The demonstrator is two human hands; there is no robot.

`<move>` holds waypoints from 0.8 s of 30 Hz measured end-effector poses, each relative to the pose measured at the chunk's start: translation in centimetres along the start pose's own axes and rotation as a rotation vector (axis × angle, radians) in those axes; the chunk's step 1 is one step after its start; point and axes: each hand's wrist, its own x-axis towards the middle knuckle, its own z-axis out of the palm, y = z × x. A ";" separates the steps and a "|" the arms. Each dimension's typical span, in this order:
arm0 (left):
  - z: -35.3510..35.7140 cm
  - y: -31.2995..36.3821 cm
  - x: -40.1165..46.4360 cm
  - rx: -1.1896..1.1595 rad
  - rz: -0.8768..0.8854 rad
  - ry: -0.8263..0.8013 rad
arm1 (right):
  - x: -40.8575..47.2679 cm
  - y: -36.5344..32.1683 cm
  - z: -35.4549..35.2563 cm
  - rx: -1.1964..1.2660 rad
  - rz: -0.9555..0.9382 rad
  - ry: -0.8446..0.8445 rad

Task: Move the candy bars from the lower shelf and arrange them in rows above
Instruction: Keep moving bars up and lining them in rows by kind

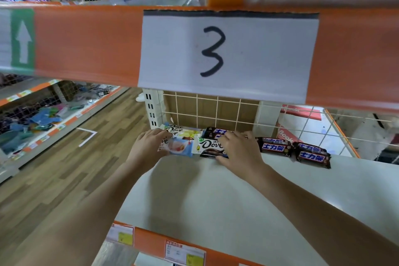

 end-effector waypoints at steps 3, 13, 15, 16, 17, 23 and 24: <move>-0.2 -0.4 0.1 0.013 -0.005 -0.002 | -0.1 0.2 0.0 0.000 0.006 0.000; -1.3 -0.9 -0.6 0.062 0.002 0.002 | 0.3 -1.4 -0.5 0.011 -0.021 0.025; -1.6 -1.2 -1.0 0.074 -0.001 -0.001 | 0.7 -2.1 -0.7 0.015 -0.038 0.027; -1.7 -1.4 -1.3 0.075 -0.004 0.000 | 0.9 -2.5 -0.7 0.017 -0.047 0.029; -1.9 -1.6 -1.6 0.073 -0.009 -0.001 | 1.1 -3.0 -0.8 0.017 -0.054 0.026; -3.2 -3.6 -3.1 0.116 -0.082 -0.060 | 3.1 -6.4 -1.0 0.037 -0.115 -0.001; -3.4 -3.9 -3.2 0.116 -0.101 -0.065 | 3.4 -7.0 -0.9 0.044 -0.123 -0.002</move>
